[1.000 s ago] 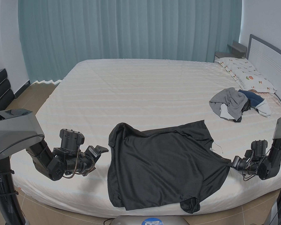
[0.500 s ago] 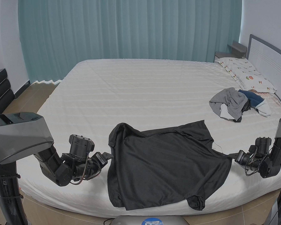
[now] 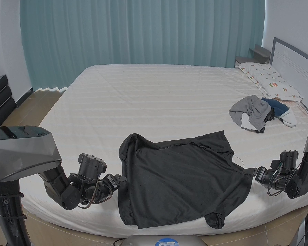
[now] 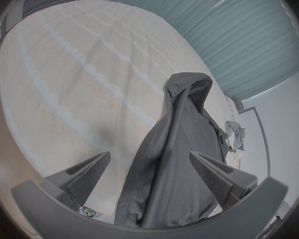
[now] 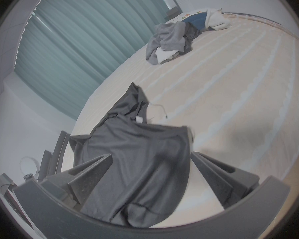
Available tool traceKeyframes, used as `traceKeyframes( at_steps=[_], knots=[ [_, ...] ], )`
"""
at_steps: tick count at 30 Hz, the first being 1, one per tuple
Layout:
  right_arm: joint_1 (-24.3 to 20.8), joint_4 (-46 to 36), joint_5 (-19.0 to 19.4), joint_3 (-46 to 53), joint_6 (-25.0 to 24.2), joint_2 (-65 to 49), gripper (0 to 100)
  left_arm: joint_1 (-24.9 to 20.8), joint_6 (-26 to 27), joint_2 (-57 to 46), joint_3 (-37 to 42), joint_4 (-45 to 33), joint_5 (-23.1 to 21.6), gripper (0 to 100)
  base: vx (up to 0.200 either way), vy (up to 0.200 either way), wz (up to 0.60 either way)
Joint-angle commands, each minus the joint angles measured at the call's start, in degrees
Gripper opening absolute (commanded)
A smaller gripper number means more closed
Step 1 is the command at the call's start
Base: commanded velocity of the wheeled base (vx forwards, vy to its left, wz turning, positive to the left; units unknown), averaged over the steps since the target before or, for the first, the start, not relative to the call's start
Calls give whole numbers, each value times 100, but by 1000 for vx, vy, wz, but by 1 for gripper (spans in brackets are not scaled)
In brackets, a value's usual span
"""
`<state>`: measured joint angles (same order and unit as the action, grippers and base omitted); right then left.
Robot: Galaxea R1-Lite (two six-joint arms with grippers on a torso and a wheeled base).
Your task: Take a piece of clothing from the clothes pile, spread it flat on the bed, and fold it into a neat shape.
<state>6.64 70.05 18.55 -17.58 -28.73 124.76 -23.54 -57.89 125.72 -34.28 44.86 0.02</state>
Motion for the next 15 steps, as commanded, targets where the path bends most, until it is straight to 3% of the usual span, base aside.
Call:
traceKeyframes(
  at_steps=[1, 3, 10, 13, 15],
  knots=[
    [-119, 9, 8, 53, -1, -39, 100, -63, 15, 5, 35, -4, 24, 100, -200, 0, 0],
    [-128, 0, 17, 53, -1, -31, 100, -72, 41, 23, 35, -4, 33, 100, -200, 0, 0],
    [-225, 9, 34, 62, -9, 110, 100, -415, 76, 84, 88, -4, 94, 100, 0, 0, 0],
    [-251, 18, 34, 53, -9, 172, 100, -476, 252, 102, 88, -4, 208, 100, 0, 0, 0],
    [-269, 9, 43, 53, -9, 172, 100, -529, 683, 216, 88, -4, 270, 100, 0, 0, 0]
  ],
)
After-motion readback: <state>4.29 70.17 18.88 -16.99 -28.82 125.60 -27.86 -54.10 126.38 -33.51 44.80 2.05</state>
